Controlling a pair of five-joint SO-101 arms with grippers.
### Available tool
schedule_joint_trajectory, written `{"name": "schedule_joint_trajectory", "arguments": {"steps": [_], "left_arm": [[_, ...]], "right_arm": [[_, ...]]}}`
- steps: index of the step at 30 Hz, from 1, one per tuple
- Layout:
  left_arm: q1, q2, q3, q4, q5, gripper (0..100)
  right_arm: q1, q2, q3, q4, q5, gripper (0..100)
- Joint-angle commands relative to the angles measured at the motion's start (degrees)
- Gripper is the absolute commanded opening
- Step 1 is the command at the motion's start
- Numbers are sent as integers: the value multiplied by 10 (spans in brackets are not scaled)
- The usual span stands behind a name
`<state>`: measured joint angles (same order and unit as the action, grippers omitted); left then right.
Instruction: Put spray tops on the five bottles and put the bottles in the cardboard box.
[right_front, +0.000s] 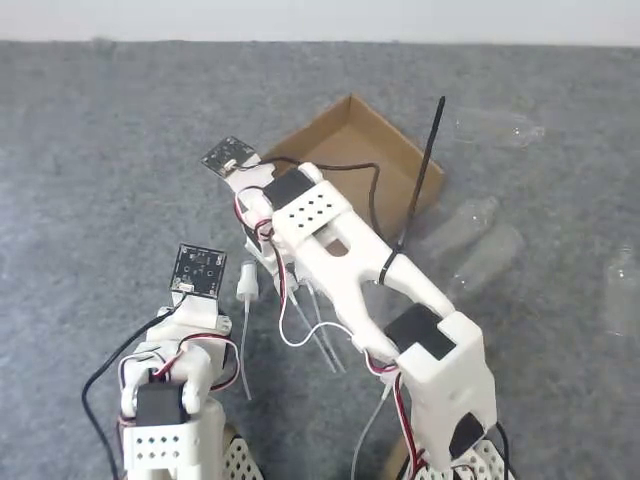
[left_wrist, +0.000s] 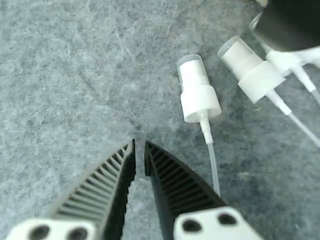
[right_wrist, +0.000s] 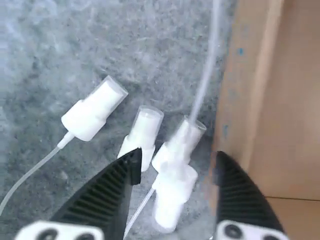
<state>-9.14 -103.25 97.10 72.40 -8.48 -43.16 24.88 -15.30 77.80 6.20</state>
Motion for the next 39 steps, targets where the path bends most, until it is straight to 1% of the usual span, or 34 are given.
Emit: {"name": "schedule_joint_trajectory", "arguments": {"steps": [1,6,13,15,17,20,23,26,28,31,34,39], "left_arm": [[-3,-11,-6,0,-5,27],[-3,-11,-6,0,-5,27],[-3,-11,-6,0,-5,27],[-3,-11,-6,0,-5,27],[-3,-11,-6,0,-5,27],[-3,-11,-6,0,-5,27],[-3,-11,-6,0,-5,27],[-3,-11,-6,0,-5,27],[-3,-11,-6,0,-5,27],[-3,-11,-6,0,-5,27],[-3,-11,-6,0,-5,27],[-3,-11,-6,0,-5,27]], "right_arm": [[2,-15,-57,36,-6,236],[21,-61,-113,116,-5,236],[23,-198,-114,205,-9,232],[29,-239,-110,238,-10,200],[41,-280,-79,247,-10,153],[73,-334,16,220,-5,125],[124,-390,149,165,-4,150],[166,-451,292,95,29,177],[185,-481,375,60,33,177],[193,-509,462,39,-18,180],[193,-512,507,39,-75,180],[184,-512,589,30,-79,180]]}}
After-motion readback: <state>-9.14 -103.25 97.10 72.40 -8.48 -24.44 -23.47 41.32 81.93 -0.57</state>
